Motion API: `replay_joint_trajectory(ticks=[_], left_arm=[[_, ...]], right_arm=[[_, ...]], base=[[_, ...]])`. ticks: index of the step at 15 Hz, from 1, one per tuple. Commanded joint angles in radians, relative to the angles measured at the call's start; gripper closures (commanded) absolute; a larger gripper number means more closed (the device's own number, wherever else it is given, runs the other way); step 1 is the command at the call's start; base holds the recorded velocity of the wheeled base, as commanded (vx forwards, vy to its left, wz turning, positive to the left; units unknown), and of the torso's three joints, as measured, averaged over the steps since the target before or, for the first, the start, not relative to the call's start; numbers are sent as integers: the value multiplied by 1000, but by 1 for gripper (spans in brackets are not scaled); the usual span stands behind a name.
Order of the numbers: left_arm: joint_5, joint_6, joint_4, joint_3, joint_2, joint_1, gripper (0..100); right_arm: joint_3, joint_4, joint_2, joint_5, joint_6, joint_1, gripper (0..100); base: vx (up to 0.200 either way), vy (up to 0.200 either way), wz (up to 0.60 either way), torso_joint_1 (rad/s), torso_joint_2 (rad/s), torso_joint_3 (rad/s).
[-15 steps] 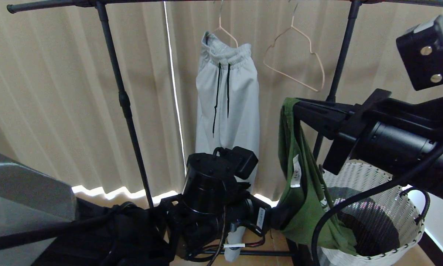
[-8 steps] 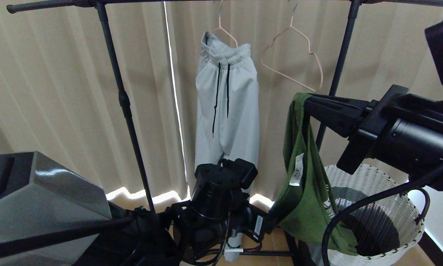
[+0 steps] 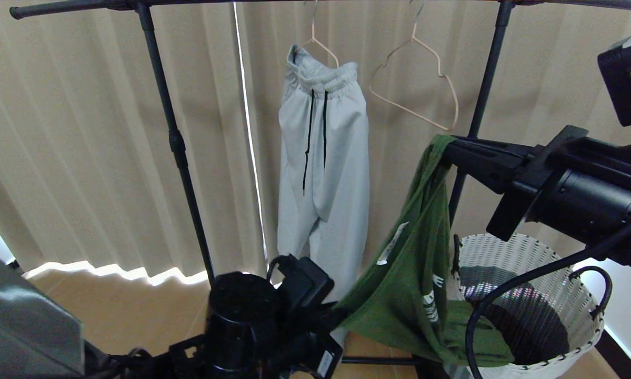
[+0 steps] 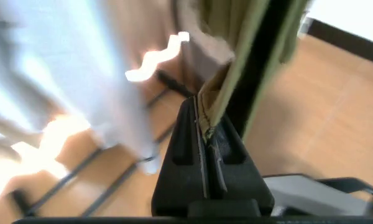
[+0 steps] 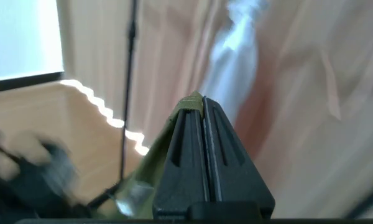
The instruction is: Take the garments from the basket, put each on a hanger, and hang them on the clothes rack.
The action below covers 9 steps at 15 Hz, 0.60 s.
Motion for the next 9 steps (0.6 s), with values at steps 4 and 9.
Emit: replay_joint_trajectory(ticks=[4, 9], left_arm=[[2, 11, 354, -132, -464, 252, 100], [16, -23, 534, -364, -504, 288, 100]], right_arm=[[44, -9, 0, -3, 0, -82, 100], [-19, -6, 3, -5, -14, -155, 100]], base=[[0, 0, 0, 0, 0, 0], [0, 0, 0, 0, 0, 0]])
